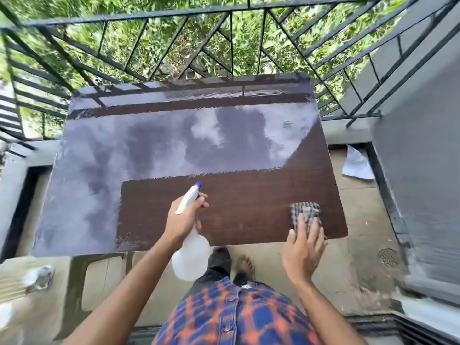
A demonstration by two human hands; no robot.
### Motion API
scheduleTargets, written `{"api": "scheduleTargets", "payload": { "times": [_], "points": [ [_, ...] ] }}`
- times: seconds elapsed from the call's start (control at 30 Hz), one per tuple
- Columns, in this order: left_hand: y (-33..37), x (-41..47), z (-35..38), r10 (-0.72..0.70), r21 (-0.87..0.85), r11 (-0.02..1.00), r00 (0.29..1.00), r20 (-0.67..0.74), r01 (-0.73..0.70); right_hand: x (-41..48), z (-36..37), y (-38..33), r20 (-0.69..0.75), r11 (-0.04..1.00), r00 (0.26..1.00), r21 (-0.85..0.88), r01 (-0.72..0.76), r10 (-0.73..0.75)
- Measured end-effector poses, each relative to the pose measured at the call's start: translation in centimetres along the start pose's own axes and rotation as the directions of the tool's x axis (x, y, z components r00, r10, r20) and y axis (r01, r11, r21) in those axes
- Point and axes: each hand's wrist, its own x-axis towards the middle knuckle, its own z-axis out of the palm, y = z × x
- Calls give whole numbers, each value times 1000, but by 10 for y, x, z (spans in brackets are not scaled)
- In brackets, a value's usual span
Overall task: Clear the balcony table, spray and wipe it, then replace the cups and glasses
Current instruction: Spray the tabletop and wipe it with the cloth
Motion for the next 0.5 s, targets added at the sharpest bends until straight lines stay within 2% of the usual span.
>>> {"api": "scheduleTargets", "payload": {
  "times": [0.07,0.13,0.2,0.27,0.3,0.37,0.5],
  "points": [
    [-4,-7,0,5,15,1000,1000,-8,-5,-14,6,-16,84,974,971,-22,226,-224],
    [-7,-12,0,0,28,1000,1000,-16,0,-13,11,-29,175,896,883,-12,443,-435],
    [-9,-15,-3,-9,35,999,1000,-27,10,3,11,-39,227,832,808,21,554,-544],
    [-8,-18,-7,-12,28,1000,999,-36,13,25,8,-41,247,794,770,-4,608,-588],
    [-8,-19,-9,-15,18,1000,999,-45,15,38,7,-39,239,790,771,-23,613,-591],
    [-10,-22,-17,-25,4,1000,997,-75,25,64,5,-33,206,831,820,-51,554,-534],
    [-14,-27,-44,-5,-31,1000,987,-162,0,94,11,-46,130,954,948,-48,298,-289]
  ]
}}
